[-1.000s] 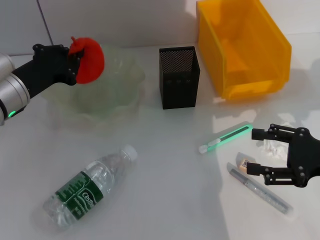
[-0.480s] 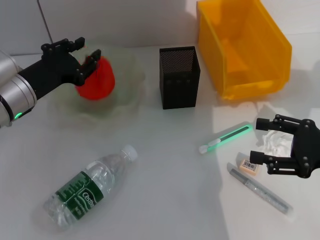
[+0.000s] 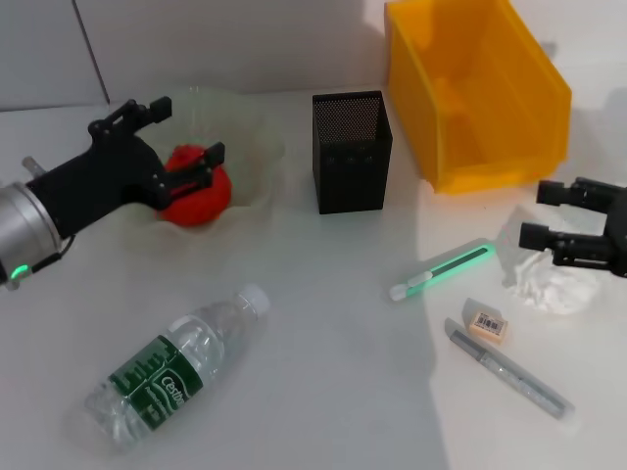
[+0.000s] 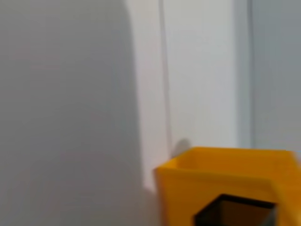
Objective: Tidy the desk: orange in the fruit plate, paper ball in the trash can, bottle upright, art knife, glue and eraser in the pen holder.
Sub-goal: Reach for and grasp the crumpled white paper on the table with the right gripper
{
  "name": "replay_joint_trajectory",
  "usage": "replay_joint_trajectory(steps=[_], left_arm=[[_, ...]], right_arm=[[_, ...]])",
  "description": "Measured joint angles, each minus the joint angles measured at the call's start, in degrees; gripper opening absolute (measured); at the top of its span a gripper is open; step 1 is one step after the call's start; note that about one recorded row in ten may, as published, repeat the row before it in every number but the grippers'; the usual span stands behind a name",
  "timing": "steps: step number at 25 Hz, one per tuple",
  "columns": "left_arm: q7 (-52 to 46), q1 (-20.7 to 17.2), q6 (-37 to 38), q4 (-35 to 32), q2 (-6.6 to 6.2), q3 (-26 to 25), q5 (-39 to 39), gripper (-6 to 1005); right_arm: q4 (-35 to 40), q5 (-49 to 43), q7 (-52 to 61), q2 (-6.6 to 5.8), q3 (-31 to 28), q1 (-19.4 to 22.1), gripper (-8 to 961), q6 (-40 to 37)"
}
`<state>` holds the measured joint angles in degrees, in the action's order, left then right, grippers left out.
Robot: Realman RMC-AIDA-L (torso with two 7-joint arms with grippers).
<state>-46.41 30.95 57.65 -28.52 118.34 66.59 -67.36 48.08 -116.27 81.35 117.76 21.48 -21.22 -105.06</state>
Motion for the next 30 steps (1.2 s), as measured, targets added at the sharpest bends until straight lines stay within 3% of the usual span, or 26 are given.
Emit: replay_joint_trajectory(steps=[1,3,4,6,7,8,10,11,16,18,19,21,27,30], left_arm=[[-2.16,-2.45,7.0,-0.5,-0.57,0.52,-1.36,778],[-2.16,-2.45,7.0,-0.5,-0.57,0.52,-1.36,804],[-2.4,-5.04,14.64,-0.94,-0.92,0.53,-3.32,817],[-2.4,-5.04,14.64,-0.94,-0.92,0.53,-3.32,844],[-2.4,-5.04,14.64,-0.94,-0.92,0.53,-3.32,857],[-2.48,-6.7,19.19,-1.55,-1.02,0.53,-4.49,870],[-2.48,-6.7,19.19,-1.55,-1.02,0.53,-4.49,868],[-3.16,-8.79,24.09,-2.51,-0.99,0.51,-7.27,868],[-3.26,-8.65,23.39,-2.4,-0.79,0.52,-9.36,863],[-3.26,-8.65,23.39,-2.4,-0.79,0.52,-9.36,862],[-4.96,-7.83,21.74,-2.6,-0.15,0.55,-14.32,861],[-5.37,-7.79,21.71,-2.66,-0.1,0.55,-14.83,861],[-5.09,-7.76,21.62,-2.62,-0.05,0.56,-14.98,861],[-5.01,-7.73,21.31,-2.62,-0.05,0.56,-14.99,862]], right_arm=[[4.98,0.05,5.91,0.26,-0.19,-0.05,827,-0.07],[7.83,0.01,9.14,0.38,0.02,-0.05,826,-0.22],[10.65,-0.19,12.6,0.44,0.32,-0.12,826,-0.37],[18.28,-3.97,24.43,-0.16,0.96,-1.82,826,-0.31],[18.28,-3.97,24.43,-0.16,0.96,-1.82,826,-0.31],[20.03,-6.42,28.4,-0.79,0.97,-3.09,825,-0.34],[22.33,-10.95,35.24,-2.23,0.97,-5.63,825,-0.61],[23.13,-13.87,38.0,-2.98,0.96,-7.22,825,-1.1],[25.07,-29.65,45.94,-5.09,4.46,-14.85,824,-3.98],[25.38,-31.4,46.66,-5.08,6.27,-15.34,824,-4.46],[25.93,-32.96,47.35,-5.01,8.23,-15.64,824,-4.59],[27.33,-36.33,49.43,-4.6,12.87,-16.12,823,-4.69],[27.68,-39.05,52.57,-4.07,17.8,-16.35,814,-3.78],[27.73,-42.23,53.6,-2.95,20.82,-16.34,808,-1.01]])
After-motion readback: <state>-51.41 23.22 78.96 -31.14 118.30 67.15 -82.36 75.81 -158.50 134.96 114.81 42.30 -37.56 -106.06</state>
